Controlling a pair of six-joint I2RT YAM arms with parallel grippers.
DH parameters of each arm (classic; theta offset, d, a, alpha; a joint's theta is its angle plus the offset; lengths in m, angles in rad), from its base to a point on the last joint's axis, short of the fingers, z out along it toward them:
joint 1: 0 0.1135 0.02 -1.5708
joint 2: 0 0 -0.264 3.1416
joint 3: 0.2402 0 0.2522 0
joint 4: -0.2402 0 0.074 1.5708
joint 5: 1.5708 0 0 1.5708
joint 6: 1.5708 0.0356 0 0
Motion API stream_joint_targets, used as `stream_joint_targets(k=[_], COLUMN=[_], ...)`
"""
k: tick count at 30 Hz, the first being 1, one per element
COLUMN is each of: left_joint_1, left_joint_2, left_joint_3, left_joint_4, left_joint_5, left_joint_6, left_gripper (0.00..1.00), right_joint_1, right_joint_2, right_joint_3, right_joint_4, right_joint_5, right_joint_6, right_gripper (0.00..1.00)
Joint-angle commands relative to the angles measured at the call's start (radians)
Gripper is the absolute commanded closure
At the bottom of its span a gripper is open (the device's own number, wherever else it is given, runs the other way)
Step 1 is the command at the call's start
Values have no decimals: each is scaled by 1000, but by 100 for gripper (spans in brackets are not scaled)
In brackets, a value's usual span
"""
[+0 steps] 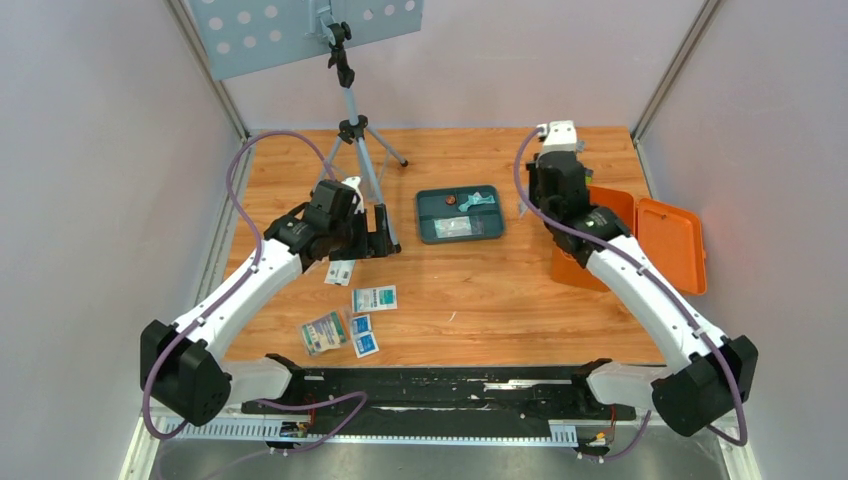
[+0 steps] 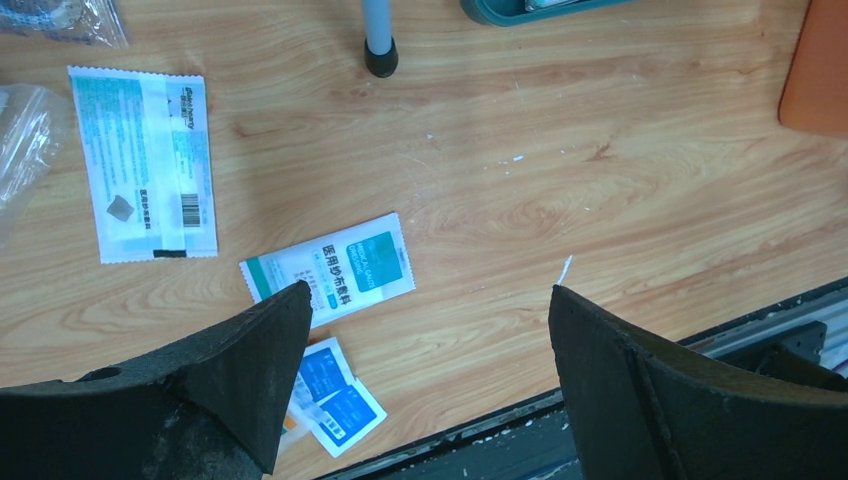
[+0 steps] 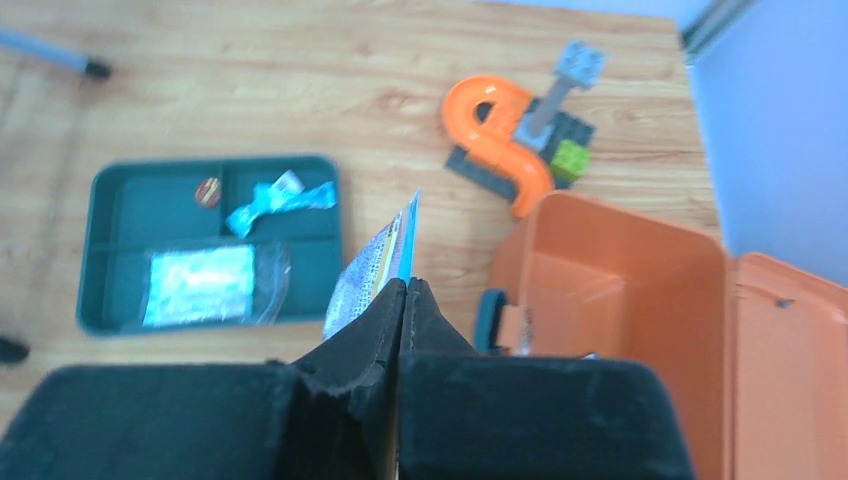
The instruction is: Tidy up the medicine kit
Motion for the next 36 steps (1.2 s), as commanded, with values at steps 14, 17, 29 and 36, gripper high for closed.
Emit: stream_joint_targets(k=[14, 17, 29, 36], left_joint_1=[5, 5, 5, 6], left_joint_2=[-22, -17, -16, -34], left_joint_3=[30, 39, 42, 39], left_joint_4=[-1, -6, -21, -38], left_joint_5=[-20, -22, -44, -61], left_joint_6=[15, 19, 28, 20], left_gripper=[4, 4, 4, 4], right_joint_1=[-460, -520, -609, -574], right_joint_2=[-48, -10, 207, 269], right_joint_3=[-19, -43, -26, 45], right_joint_4=[-98, -97, -80, 19], right_joint_5=[-114, -132, -162, -294], right_joint_6=[201, 238, 372, 383], right_gripper=[100, 100, 100, 28])
